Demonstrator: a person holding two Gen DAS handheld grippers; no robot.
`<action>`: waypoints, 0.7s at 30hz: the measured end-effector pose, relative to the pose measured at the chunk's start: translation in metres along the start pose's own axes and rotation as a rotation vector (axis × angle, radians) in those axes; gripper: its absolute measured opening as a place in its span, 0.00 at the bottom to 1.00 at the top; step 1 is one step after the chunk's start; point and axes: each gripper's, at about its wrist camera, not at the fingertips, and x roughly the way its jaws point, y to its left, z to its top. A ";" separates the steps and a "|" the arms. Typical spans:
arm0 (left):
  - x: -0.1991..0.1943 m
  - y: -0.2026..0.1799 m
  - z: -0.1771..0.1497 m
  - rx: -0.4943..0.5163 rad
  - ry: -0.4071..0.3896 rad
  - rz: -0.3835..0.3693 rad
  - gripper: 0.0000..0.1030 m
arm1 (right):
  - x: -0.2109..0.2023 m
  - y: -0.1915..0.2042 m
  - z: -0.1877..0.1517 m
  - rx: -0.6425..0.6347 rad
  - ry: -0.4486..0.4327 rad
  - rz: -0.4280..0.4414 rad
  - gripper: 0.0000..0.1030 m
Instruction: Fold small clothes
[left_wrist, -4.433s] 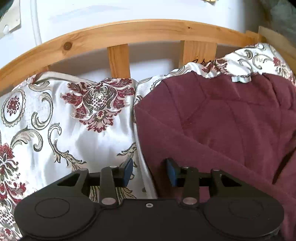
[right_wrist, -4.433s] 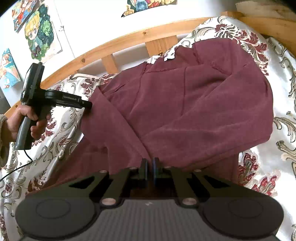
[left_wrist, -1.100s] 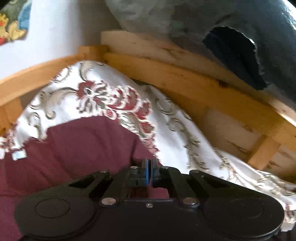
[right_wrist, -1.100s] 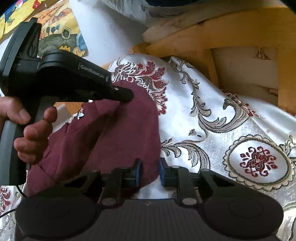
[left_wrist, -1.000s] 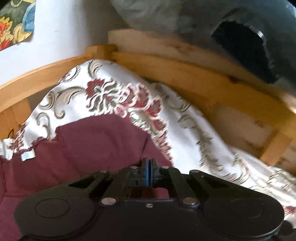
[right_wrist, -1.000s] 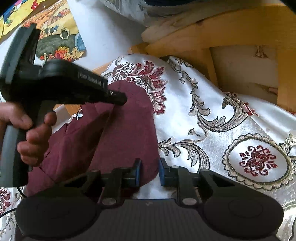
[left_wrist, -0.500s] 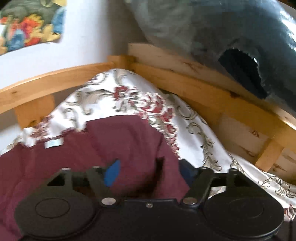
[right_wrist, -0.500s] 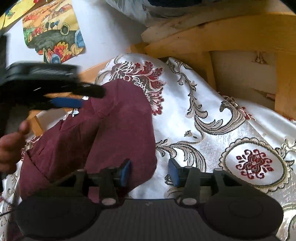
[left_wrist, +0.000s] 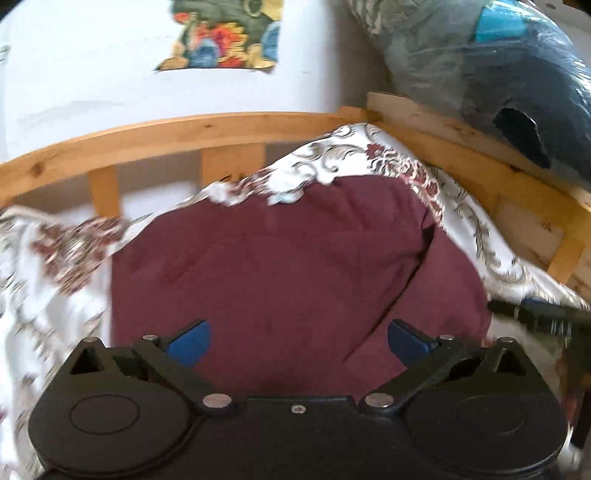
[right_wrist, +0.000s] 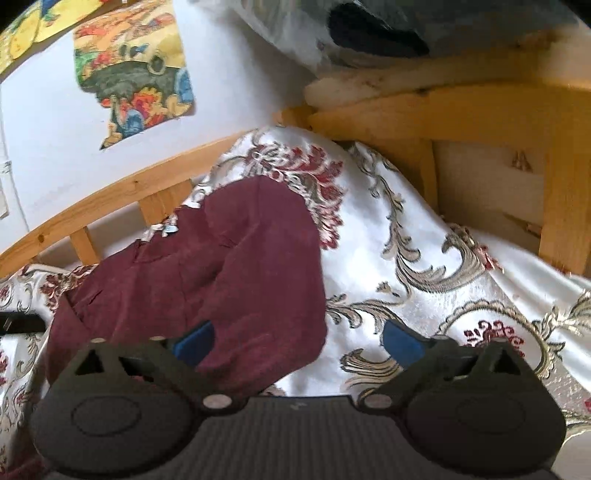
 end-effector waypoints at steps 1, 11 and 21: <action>-0.011 0.007 -0.011 0.002 0.005 0.008 0.99 | -0.003 0.004 0.000 -0.018 -0.004 0.004 1.00; -0.070 0.037 -0.086 0.069 0.110 -0.023 0.99 | -0.021 0.043 0.001 -0.153 0.017 0.059 1.00; -0.085 0.037 -0.121 0.192 0.168 -0.083 0.99 | -0.074 0.083 -0.030 -0.501 0.169 0.167 1.00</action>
